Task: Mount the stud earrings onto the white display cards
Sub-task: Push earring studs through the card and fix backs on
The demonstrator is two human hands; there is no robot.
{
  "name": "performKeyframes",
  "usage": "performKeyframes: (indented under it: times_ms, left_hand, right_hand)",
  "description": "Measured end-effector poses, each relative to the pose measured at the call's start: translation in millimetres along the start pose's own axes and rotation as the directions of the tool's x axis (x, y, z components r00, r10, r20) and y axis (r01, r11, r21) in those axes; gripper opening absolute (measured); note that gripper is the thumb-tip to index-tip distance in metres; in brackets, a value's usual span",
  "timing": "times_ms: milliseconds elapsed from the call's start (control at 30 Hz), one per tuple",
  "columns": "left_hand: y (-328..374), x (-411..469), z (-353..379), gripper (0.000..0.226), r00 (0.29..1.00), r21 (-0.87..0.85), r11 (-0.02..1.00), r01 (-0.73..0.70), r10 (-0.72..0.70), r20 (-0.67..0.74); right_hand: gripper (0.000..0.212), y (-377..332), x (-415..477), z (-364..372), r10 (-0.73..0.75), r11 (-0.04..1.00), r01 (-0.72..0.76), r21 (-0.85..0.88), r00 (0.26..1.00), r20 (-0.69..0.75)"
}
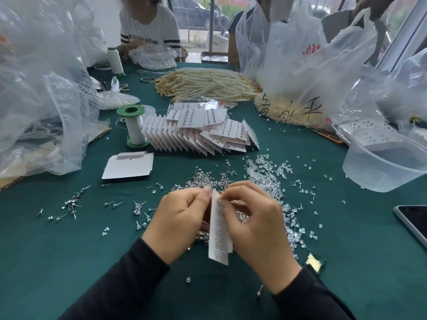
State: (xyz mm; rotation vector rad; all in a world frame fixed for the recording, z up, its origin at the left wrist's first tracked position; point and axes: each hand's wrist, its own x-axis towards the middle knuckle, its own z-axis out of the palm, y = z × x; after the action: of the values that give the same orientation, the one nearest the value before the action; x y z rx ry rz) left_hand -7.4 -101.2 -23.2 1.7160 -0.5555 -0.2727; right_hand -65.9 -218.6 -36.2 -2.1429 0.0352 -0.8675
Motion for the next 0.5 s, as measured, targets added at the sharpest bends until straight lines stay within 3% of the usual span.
performKeyframes:
  times_ms: [67,100,167,200,267,367,500]
  left_hand:
    - [2.8,2.6,-2.0,0.034,0.995,-0.212,0.973,0.094,-0.086,0.046]
    - [2.6,3.9,-3.3,0.029,0.995,-0.236,0.966,0.102,-0.098,0.028]
    - [0.3,5.2,-6.1,0.018,0.991,-0.218,0.967,0.13,-0.129,0.021]
    - [-1.2,5.0,-6.9,0.013,0.983,-0.212,0.96,0.181,-0.172,0.06]
    - [-3.3,2.4,-6.1,0.02,0.936,-0.215,0.923,0.319,-0.272,0.223]
    - [-1.2,-4.0,-0.9,0.023,0.87,-0.225,0.897,0.38,-0.264,0.416]
    - [-1.9,-1.3,-2.3,0.022,0.895,-0.396,0.816,0.42,-0.302,0.328]
  right_hand:
    - [0.017,1.7,3.4,-6.9,0.141,0.962,-0.14,0.236,0.99,0.014]
    - [0.021,0.8,5.3,-10.2,0.247,0.872,-0.248,0.422,0.967,0.058]
    - [0.016,1.1,7.6,-15.1,0.426,0.525,-0.429,0.735,0.88,0.209]
    - [0.011,1.1,8.8,-16.7,0.473,0.37,-0.466,0.803,0.839,0.269]
    - [0.007,0.7,10.3,-18.5,0.531,0.189,-0.496,0.848,0.778,0.336]
    - [0.009,-0.3,12.0,-19.4,0.562,0.09,-0.501,0.861,0.739,0.371]
    - [0.01,8.2,16.8,-25.3,0.54,0.098,-0.462,0.881,0.768,0.343]
